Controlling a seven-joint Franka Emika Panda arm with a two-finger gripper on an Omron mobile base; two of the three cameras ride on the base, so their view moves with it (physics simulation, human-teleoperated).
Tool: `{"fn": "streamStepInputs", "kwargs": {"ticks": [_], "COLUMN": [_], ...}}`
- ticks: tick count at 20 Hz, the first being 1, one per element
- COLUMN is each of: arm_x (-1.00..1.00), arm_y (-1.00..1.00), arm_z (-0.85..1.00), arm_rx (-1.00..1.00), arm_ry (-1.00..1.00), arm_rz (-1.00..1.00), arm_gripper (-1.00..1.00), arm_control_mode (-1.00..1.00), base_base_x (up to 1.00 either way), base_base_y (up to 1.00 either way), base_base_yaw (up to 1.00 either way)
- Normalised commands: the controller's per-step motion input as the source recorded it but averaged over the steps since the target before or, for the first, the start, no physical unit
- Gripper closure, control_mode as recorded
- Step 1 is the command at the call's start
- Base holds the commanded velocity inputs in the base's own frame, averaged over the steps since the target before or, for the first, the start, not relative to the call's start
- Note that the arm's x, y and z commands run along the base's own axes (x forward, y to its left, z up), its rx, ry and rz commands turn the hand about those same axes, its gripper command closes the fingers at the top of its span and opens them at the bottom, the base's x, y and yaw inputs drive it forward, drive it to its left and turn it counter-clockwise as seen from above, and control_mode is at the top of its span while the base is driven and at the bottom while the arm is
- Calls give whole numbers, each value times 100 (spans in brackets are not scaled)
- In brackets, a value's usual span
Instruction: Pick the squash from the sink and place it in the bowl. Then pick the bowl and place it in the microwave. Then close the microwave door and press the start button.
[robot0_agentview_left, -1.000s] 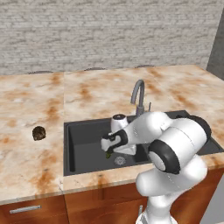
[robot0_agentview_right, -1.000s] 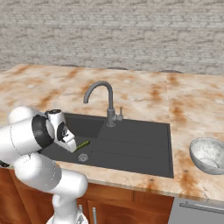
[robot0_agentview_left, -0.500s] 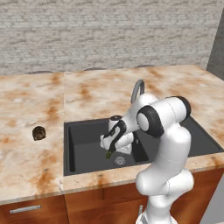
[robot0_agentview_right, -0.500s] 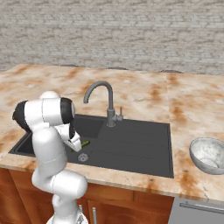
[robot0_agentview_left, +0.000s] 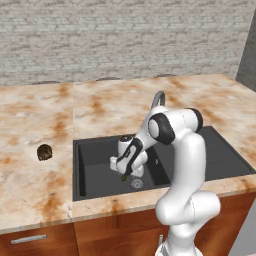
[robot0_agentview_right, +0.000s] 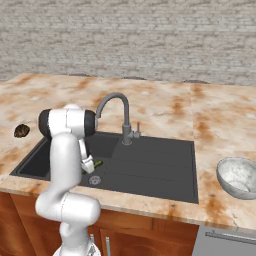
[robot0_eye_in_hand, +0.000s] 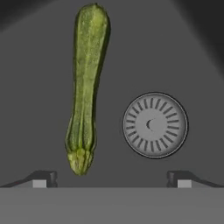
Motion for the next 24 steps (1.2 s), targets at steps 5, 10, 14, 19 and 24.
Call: {"fn": "streamStepInputs", "kwargs": {"ticks": [5,10,14,19,24], "arm_x": [61,37,0,-5,-38], "arm_y": [9,2,0,0,-5], "arm_z": [-33,-42,-44,-7,37], "arm_rx": [0,0,0,0,0], "arm_ry": [0,0,0,0,-1], "arm_rz": [0,0,0,-3,0], "arm_gripper": [-100,-100,100,100,100], "arm_control_mode": [-100,-100,-100,-100,-100], "base_base_x": [0,0,0,0,0], "base_base_y": [0,0,0,0,0], "base_base_yaw": [0,0,0,0,0]}}
